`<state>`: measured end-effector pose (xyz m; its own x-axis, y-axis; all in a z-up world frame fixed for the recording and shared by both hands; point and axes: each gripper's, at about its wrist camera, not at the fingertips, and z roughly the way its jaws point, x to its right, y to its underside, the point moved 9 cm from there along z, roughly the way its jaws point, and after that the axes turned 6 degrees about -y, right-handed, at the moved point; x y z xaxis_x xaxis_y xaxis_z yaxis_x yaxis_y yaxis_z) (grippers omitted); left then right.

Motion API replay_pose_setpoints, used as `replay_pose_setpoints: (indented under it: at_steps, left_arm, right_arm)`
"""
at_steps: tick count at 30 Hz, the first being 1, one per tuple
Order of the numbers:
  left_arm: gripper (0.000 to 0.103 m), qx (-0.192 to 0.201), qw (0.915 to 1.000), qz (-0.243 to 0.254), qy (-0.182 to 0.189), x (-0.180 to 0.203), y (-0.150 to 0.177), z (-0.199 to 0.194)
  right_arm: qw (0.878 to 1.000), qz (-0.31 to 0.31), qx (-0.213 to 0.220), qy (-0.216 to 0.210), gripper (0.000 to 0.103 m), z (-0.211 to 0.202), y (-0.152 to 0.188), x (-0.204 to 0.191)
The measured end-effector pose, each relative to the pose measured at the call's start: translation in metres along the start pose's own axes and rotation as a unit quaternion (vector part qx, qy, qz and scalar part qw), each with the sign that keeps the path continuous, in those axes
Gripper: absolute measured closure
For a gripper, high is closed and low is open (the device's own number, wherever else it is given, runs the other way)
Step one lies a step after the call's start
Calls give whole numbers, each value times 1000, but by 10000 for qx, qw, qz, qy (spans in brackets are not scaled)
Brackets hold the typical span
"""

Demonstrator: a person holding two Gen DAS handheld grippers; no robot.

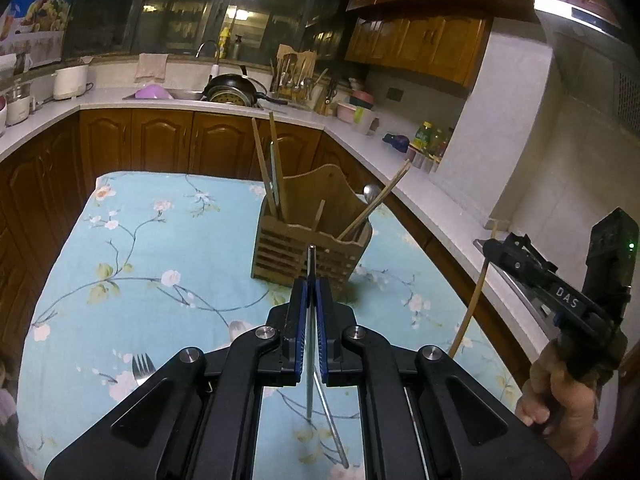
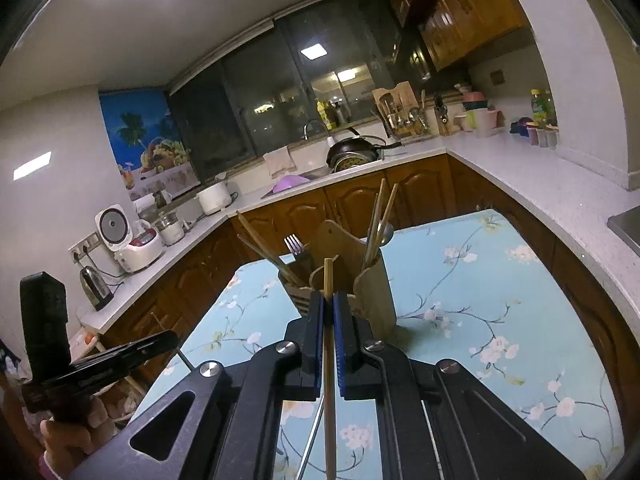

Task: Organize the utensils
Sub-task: 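Lift both chopsticks and carry them over the wooden holder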

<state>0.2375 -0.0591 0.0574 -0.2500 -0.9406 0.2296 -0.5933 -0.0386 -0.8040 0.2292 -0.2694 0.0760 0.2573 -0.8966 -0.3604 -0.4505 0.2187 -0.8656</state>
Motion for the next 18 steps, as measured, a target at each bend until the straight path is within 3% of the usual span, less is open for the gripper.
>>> replay_pose_setpoints:
  at_steps: [8,18]
  left_arm:
    - [99,307,9995,113,-20,8,-38,2]
    - [99,1002,9948,132,-111,14,-117,8]
  right_arm:
    - [9994,8,347,-31,98,10,-25,1]
    - [9890,-167,1470,-16,98,26,-98,-2]
